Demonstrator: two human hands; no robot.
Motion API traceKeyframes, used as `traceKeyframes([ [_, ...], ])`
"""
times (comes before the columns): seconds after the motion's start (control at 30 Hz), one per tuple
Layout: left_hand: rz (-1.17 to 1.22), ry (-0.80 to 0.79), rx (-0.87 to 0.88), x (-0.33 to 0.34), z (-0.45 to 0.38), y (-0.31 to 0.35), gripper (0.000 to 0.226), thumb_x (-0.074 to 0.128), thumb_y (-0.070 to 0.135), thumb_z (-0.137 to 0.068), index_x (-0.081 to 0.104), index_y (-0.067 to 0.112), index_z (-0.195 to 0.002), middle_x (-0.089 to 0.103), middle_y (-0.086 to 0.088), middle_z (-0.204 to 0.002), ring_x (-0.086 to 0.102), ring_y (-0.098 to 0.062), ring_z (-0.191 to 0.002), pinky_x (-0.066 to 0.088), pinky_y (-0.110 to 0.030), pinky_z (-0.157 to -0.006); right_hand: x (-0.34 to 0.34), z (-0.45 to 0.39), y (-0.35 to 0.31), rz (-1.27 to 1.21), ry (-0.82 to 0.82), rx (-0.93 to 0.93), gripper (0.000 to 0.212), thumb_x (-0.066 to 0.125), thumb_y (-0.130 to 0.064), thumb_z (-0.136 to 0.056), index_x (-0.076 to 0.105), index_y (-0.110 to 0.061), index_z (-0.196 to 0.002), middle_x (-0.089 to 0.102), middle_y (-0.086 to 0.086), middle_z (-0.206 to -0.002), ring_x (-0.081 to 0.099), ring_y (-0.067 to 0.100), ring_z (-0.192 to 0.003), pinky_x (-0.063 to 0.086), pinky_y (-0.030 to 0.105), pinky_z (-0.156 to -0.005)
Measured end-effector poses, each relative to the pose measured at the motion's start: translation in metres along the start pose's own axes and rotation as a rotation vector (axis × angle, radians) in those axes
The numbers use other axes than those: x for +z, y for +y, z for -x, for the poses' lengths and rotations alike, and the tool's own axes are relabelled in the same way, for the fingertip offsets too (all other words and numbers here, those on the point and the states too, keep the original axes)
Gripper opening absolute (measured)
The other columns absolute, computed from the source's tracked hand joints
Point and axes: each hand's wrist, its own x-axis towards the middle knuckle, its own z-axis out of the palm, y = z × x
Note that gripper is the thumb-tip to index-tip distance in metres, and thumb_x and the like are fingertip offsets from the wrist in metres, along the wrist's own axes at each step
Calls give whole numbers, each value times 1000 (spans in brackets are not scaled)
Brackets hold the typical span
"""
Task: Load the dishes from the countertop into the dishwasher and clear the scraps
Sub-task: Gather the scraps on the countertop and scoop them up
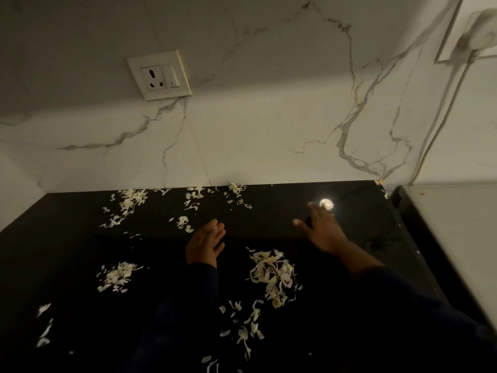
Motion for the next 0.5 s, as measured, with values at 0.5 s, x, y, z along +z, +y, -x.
traceKeyframes([
  [0.5,30,9,-6,-46,24,-7,34,44,15,-93,50,5,-125,56,-15,-127,53,-24,-118,41,-34,-91,52,54,-50,292,-279,-360,94,10,-76,-78,0,-16,-150,-4,5,-158,-9,15,-145,-7,39,-116],
])
